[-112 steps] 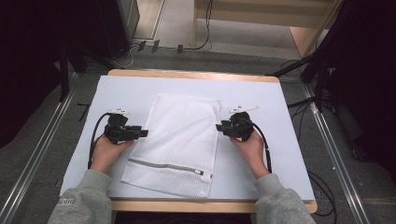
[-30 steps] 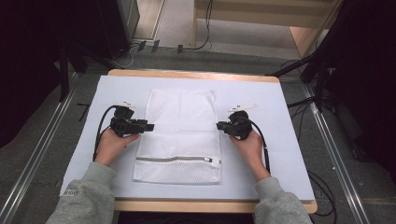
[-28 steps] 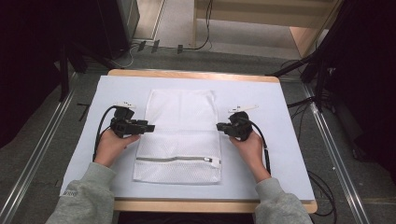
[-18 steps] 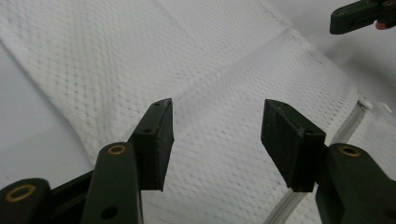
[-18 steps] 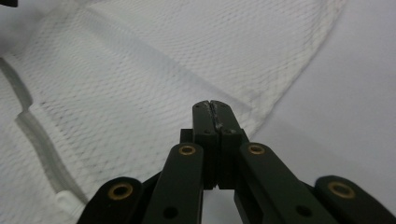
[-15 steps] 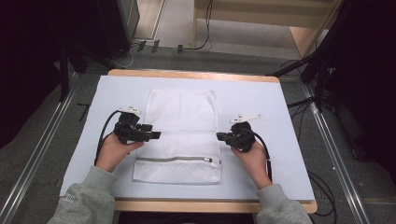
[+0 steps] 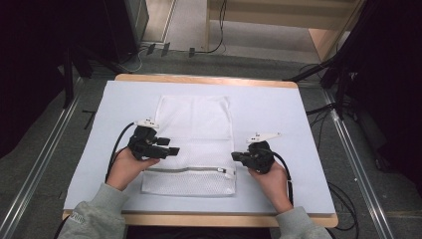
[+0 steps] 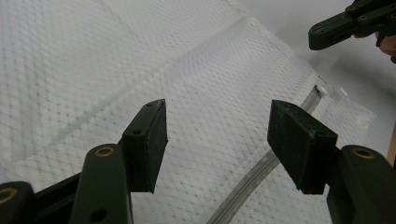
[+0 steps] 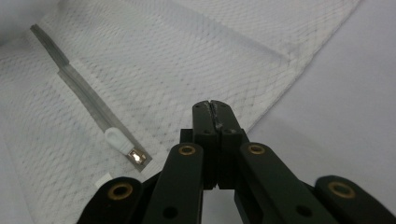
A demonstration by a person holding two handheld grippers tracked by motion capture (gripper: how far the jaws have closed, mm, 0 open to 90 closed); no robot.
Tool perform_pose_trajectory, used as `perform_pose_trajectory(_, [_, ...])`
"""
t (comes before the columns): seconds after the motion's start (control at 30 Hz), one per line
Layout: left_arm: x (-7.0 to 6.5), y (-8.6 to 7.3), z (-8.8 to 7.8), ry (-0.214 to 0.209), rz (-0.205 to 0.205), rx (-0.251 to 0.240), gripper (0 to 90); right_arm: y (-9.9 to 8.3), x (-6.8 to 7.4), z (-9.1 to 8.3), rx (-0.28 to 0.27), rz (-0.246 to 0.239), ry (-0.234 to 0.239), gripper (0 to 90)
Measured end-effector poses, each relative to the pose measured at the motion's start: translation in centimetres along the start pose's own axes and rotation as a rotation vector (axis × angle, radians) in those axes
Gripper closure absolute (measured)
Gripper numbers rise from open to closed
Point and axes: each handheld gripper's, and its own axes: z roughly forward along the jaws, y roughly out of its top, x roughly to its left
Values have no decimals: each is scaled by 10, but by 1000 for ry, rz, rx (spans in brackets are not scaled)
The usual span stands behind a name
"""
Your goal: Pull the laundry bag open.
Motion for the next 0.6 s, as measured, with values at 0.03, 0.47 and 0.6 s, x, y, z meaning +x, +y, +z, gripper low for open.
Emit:
perform_pose_trajectory(0.03, [-1,0,1,-5,1,2,388,-1,1,0,0,-4,1,900])
perform_pose_trajectory(0.47, [-21,6,15,-51,38,10,405,-10,8,-3,6,2,-3,900])
perform_pose_trajectory(0.6, [-27,8,20,-69,50,16,420,-12,10,-3,9,-7,-6,900])
